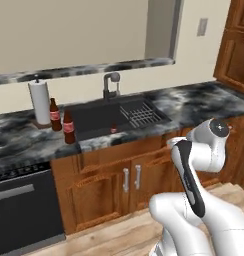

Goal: Place the large bottle from the dining counter next to the other large bottle outside the sink, and place the small bottle from the dining counter next to the other small bottle inside the sink.

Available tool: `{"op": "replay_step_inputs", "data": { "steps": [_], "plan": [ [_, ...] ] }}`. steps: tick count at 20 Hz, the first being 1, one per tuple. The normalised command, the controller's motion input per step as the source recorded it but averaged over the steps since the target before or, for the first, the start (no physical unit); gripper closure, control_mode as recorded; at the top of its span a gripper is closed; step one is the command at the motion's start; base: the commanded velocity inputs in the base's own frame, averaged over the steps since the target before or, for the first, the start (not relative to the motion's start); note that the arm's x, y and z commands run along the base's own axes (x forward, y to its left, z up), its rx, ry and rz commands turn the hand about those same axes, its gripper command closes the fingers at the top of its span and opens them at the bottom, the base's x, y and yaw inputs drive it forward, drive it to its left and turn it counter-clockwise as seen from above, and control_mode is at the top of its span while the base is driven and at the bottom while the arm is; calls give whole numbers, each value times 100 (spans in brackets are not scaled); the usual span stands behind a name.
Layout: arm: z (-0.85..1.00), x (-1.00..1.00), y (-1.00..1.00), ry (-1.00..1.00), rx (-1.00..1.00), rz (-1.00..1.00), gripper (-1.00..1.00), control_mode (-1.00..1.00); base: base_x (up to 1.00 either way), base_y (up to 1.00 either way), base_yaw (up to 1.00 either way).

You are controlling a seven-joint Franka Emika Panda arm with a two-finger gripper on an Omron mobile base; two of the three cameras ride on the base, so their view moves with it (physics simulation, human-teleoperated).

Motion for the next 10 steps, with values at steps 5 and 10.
{"op": "replay_step_inputs", "data": {
  "steps": [5,10],
  "plan": [
    [0,0,0,0,0,0,100,100,44,-25,48],
    [0,0,0,0,0,0,100,100,41,-31,44]
  ]
}}
